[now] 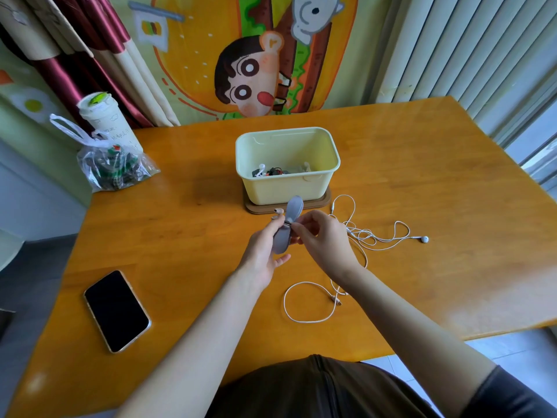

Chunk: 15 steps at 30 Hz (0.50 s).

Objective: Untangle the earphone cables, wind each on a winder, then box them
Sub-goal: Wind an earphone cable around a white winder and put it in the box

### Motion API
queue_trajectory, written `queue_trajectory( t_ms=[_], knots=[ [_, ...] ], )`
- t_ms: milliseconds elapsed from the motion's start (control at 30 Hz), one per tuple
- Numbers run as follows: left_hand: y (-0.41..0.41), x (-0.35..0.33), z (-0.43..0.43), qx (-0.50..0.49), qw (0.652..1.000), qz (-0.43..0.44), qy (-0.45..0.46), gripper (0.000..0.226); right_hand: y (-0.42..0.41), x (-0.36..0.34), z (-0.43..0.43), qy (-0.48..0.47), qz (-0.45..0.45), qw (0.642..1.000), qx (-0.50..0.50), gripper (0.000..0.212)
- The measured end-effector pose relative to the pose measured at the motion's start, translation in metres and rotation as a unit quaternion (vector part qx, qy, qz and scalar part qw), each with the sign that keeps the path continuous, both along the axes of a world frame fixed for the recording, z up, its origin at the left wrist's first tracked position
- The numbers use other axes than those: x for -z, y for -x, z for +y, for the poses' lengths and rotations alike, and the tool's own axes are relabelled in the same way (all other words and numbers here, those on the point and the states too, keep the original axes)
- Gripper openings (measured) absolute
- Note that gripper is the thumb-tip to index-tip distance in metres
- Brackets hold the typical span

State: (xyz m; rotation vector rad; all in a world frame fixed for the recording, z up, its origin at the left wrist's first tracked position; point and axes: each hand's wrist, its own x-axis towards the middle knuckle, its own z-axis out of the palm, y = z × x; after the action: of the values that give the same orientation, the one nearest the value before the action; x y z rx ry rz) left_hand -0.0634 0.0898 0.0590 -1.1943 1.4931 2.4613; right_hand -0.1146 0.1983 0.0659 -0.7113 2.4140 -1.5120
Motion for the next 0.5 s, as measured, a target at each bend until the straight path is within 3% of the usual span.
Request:
queue_trajectory(
  t_ms=[200, 500],
  knots=[
    [-0.002, -0.001, -0.007, 0.024, 0.999, 0.008, -0.022, 0.037, -0.002, -0.002, -0.003, -0.006, -0.006, 1.0, 0.0, 0.02],
    [-0.009, 0.001, -0.01, 0.034, 0.998, -0.005, 0.047, 0.042, 0.0, -0.003, 0.001, -0.059, 0.081, 0.993, -0.059, 0.016]
  ],
)
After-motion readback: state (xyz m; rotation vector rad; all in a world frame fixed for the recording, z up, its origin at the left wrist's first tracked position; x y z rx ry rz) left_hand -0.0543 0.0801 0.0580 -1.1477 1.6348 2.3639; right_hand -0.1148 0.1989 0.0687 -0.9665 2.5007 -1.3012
